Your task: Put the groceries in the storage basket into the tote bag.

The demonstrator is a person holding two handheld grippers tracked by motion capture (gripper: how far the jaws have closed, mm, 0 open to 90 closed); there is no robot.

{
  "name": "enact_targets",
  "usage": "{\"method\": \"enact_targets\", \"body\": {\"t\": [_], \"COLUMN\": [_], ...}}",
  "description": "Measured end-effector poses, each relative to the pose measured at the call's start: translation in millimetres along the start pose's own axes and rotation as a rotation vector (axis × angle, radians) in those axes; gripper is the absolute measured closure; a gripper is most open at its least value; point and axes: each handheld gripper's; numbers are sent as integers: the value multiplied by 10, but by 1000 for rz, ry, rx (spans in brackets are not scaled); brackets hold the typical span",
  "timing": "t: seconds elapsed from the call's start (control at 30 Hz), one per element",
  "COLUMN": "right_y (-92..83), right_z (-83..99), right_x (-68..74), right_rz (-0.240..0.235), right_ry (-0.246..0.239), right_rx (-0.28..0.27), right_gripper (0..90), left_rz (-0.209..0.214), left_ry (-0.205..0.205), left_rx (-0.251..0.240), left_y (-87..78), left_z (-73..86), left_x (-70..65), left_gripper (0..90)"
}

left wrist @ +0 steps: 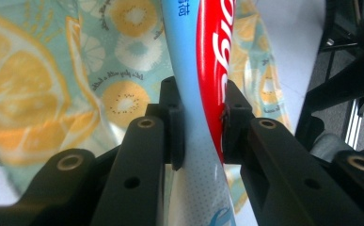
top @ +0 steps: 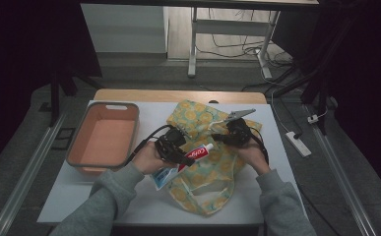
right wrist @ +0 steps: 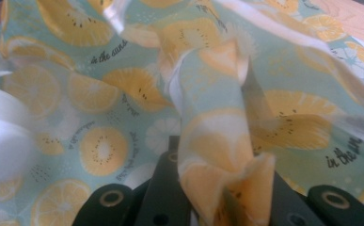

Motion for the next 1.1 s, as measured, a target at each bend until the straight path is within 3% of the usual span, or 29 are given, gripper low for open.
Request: {"method": "enact_targets", "body": {"t": [0.43,0.87,1.0,1.1], "right_y": [-43,-57,-70,-66], "right_z": [-39,-105,-115,-111], "right_x": [42,191,207,206], "right_rz": [-13,-45,-44,-52], "right_ry": [7,-20,-18,-18], "right_rx": [-21,-37,-40,-39], "right_gripper": [893,893,893,893], "left_rz": [-23,-49,-76,-103], "left_ry": [-59,-149,-175,-172], "left_rx": [75,74,40,12], "left_y": [283,483,555,588], "left_z": [-90,-202,-216,-236], "left_x": [154,376,421,397], "left_gripper": [749,747,746,746]}}
Point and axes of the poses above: each handheld gripper's, and its own axes: y roughly forward along the jaws, z roughly out of its underside, x roughly to its left, and after that the axes turned 4 degrees about -x, right-handed
